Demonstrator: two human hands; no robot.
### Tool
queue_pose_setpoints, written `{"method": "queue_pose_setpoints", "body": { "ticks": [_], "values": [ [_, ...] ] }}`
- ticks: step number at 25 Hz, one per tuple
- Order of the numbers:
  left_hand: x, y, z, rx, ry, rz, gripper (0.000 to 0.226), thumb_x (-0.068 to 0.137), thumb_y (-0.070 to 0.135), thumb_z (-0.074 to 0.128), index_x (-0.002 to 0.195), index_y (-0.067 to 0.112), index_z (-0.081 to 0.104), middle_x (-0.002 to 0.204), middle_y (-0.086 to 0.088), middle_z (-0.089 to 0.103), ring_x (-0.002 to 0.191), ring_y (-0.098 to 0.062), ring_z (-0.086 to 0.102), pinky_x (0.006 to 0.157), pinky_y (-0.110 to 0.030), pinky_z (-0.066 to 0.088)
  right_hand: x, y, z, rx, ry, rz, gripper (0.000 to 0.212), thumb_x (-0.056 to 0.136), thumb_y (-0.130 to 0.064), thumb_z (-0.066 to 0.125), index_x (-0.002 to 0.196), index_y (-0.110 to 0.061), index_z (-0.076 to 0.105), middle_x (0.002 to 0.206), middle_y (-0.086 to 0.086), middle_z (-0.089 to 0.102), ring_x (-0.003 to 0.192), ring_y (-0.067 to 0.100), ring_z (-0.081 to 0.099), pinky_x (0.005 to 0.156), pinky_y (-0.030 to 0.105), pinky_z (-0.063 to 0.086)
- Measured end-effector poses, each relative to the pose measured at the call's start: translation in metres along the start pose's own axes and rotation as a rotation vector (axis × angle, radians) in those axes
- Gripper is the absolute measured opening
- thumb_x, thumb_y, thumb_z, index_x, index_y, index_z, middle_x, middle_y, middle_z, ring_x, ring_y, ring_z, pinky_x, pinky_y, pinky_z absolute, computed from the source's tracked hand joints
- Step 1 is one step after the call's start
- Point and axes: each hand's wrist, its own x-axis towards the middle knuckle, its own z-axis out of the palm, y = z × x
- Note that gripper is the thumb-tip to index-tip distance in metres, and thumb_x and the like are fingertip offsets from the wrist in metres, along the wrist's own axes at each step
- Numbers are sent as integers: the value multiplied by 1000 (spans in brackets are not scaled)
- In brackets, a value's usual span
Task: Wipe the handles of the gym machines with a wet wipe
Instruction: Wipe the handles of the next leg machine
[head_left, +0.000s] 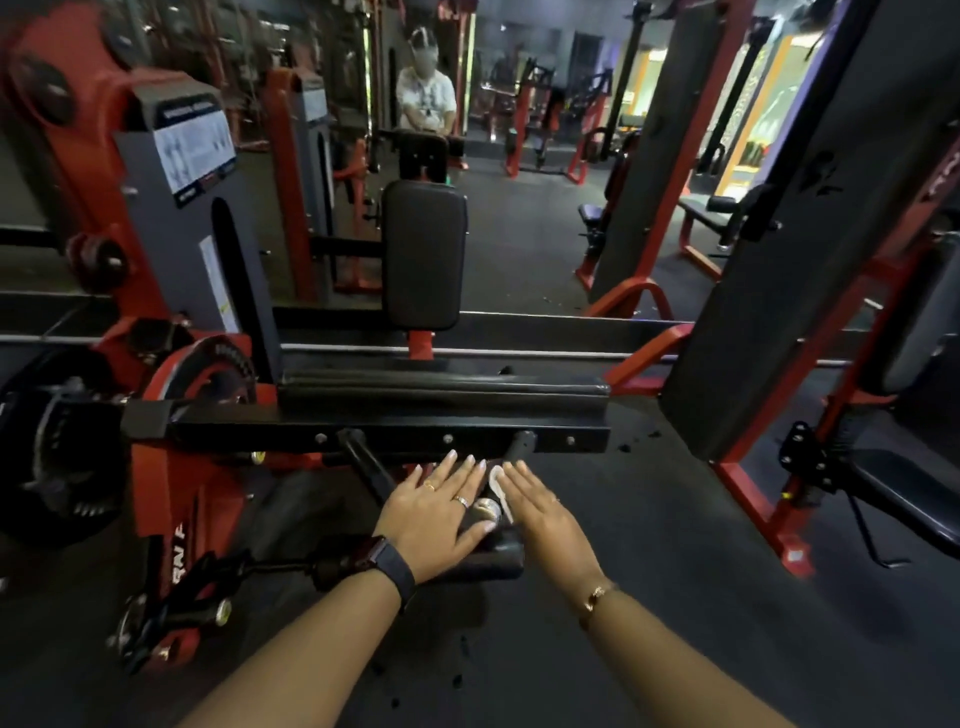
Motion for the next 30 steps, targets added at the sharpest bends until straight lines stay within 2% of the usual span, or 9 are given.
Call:
{"method": "queue_pose_setpoints", "body": {
  "ticks": [5, 9, 12, 14, 19, 21, 24, 27, 30],
  "values": [
    [-2, 0, 5, 38, 46, 18, 65, 93, 59, 27, 139, 19, 49, 140, 3, 53, 133, -18, 44, 98, -39, 47, 33, 0, 8, 83, 140, 41, 63, 72, 10, 69, 129, -14, 58, 132, 5, 58, 128, 12, 43, 100, 40, 47],
    [0, 5, 4, 104, 61, -33, 66, 97, 59, 20, 142, 18, 44, 142, 1, 50, 138, -18, 37, 111, -45, 31, 5, 17, 11, 131, 155, -143, 74, 68, 11, 71, 136, -9, 50, 141, 10, 50, 131, 20, 44, 104, 39, 42],
    [4, 16, 2, 132, 46, -116, 63, 93, 54, 33, 141, 16, 45, 142, 0, 50, 139, -18, 36, 111, -47, 22, 35, 45, 7, 135, 101, -51, 69, 73, 13, 68, 136, -9, 51, 141, 11, 49, 131, 24, 45, 99, 48, 47],
    [8, 32, 0, 101, 40, -190, 61, 90, 47, 38, 141, 15, 45, 141, -1, 51, 139, -19, 35, 112, -46, 21, 48, 44, 6, 203, 46, -31, 61, 76, 11, 66, 132, -8, 55, 137, 13, 52, 127, 26, 50, 96, 48, 49],
    [19, 66, -2, 154, 39, -320, 59, 85, 35, 36, 137, 11, 51, 139, -3, 54, 136, -19, 40, 113, -42, 24, 34, 62, 0, 229, 23, -512, 61, 76, 3, 70, 134, -7, 53, 139, 11, 52, 132, 21, 44, 108, 36, 39],
    [18, 73, -1, 171, 50, -403, 59, 86, 35, 34, 139, 12, 48, 140, -3, 53, 136, -19, 40, 114, -42, 29, 47, 85, -1, 208, 17, -415, 66, 76, 11, 66, 137, -9, 50, 141, 10, 49, 136, 21, 37, 110, 42, 37],
    [19, 85, 0, 143, 74, -513, 58, 93, 31, 31, 149, 16, 29, 153, -1, 34, 144, -16, 23, 117, -40, 18, 66, 85, 5, 262, -25, -203, 52, 84, 12, 53, 133, -5, 53, 139, 14, 51, 137, 19, 29, 113, 47, 30],
    [19, 93, 3, 95, 24, -598, 58, 100, 28, 29, 153, 22, 5, 160, 4, 5, 147, -11, -1, 120, -35, 3, 45, 53, 7, 378, -56, -376, 51, 86, 7, 57, 135, -3, 50, 142, 15, 46, 137, 25, 35, 115, 40, 26],
    [19, 95, 4, 71, 32, -631, 57, 100, 30, 21, 153, 23, 1, 160, 3, 0, 147, -11, -4, 121, -37, 6, 37, 79, 1, 305, 11, -590, 62, 79, 8, 65, 137, -4, 48, 145, 13, 44, 138, 20, 34, 116, 34, 26]
  ]
}}
